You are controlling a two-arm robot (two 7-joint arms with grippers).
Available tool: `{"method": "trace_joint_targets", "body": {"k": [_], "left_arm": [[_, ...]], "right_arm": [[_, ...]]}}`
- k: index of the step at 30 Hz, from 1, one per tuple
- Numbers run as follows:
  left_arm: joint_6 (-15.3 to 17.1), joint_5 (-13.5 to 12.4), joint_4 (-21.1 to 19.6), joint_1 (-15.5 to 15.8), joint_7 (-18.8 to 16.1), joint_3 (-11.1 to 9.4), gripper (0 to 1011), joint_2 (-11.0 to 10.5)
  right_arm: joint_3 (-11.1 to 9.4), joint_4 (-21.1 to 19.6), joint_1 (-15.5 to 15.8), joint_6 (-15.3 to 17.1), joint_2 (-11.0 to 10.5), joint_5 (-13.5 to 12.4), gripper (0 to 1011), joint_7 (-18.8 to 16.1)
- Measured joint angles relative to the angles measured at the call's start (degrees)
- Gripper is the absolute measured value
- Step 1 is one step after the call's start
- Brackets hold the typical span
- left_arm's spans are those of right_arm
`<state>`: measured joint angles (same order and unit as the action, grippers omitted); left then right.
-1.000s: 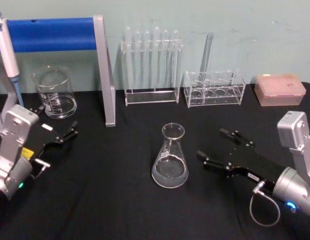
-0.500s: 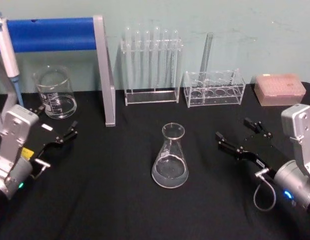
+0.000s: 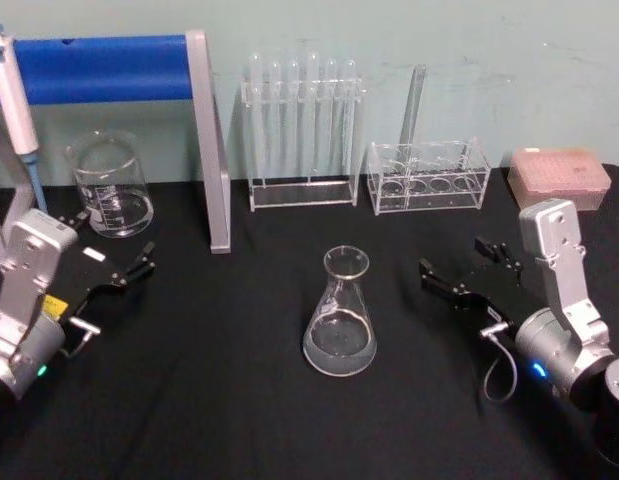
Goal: Grasp the erlenmeyer flask with one hand, shake it three times, then place it back.
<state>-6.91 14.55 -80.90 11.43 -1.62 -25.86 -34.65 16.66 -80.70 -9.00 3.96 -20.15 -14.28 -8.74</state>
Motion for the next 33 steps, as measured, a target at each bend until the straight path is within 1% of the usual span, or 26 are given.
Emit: {"method": "trace_joint_targets", "body": {"k": [8, 33], "left_arm": [[0.0, 0.0, 0.0, 0.0, 0.0, 0.0, 1001, 0.0], [0.0, 0.0, 0.0, 0.0, 0.0, 0.0, 1001, 0.0]], "right_arm": [[-0.4, 2.4, -1.5, 0.6, 1.8, 1.2, 1000, 0.1], [-0.3, 2.2, -1.4, 0.5, 1.6, 1.0, 1000, 0.1]]}}
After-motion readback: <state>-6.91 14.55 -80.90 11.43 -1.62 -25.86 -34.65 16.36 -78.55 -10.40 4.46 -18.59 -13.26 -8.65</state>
